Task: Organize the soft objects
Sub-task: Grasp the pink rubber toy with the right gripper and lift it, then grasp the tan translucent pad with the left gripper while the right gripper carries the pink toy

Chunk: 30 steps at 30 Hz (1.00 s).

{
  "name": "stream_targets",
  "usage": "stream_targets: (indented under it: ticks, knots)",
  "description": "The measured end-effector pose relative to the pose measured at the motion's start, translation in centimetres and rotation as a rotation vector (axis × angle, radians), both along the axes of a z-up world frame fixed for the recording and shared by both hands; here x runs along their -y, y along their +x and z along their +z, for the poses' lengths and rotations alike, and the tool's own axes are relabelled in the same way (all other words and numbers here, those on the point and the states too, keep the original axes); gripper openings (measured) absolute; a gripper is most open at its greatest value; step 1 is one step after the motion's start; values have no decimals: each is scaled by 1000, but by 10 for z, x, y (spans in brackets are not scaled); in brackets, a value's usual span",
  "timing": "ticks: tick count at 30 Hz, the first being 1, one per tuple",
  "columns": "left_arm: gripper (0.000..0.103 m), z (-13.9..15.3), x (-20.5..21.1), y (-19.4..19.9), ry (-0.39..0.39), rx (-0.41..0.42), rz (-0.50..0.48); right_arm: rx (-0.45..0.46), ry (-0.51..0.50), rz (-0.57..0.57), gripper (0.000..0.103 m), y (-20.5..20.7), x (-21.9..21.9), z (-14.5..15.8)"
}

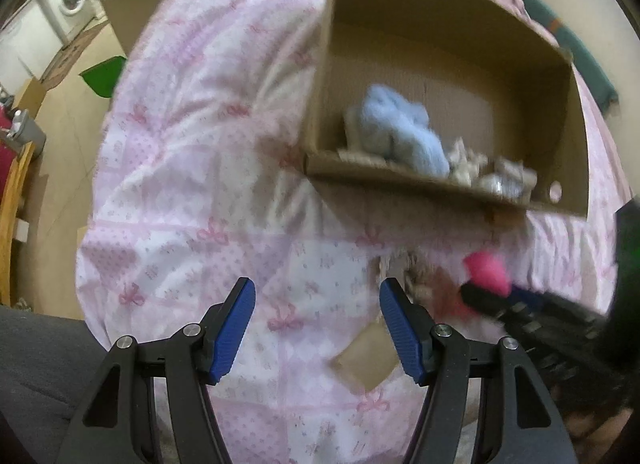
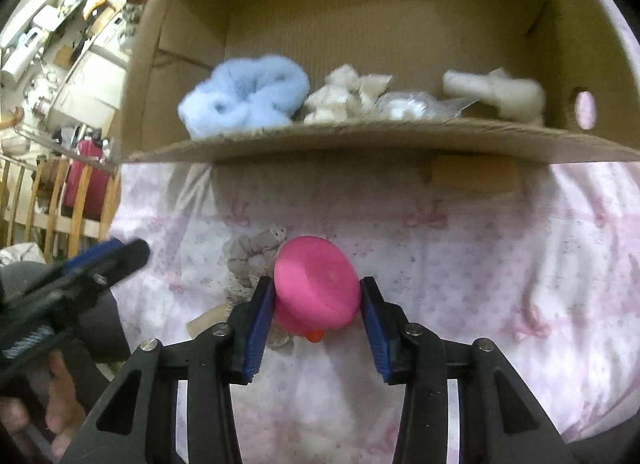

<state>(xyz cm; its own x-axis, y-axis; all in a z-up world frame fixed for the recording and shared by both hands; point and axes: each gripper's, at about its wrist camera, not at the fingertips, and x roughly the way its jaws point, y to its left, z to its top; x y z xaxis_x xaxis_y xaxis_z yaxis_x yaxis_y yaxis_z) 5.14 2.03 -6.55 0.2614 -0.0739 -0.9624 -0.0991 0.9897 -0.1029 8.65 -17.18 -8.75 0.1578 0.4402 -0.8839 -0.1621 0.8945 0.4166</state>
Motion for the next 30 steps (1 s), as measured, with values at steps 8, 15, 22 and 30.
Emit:
stream_targets:
  ticks: [8, 15, 22, 30]
  knots:
    - [60, -31, 24, -9, -37, -142, -131, 35, 53, -88, 46, -6, 30, 21]
    - [47, -49, 48, -11, -29, -194, -229, 42, 31, -100, 46, -7, 35, 23]
    - [11, -40, 44, -15, -78, -171, -229, 44, 26, -92, 46, -8, 30, 20]
    - [11, -7, 13, -19, -106, -57, -141, 38, 28, -85, 46, -10, 27, 19]
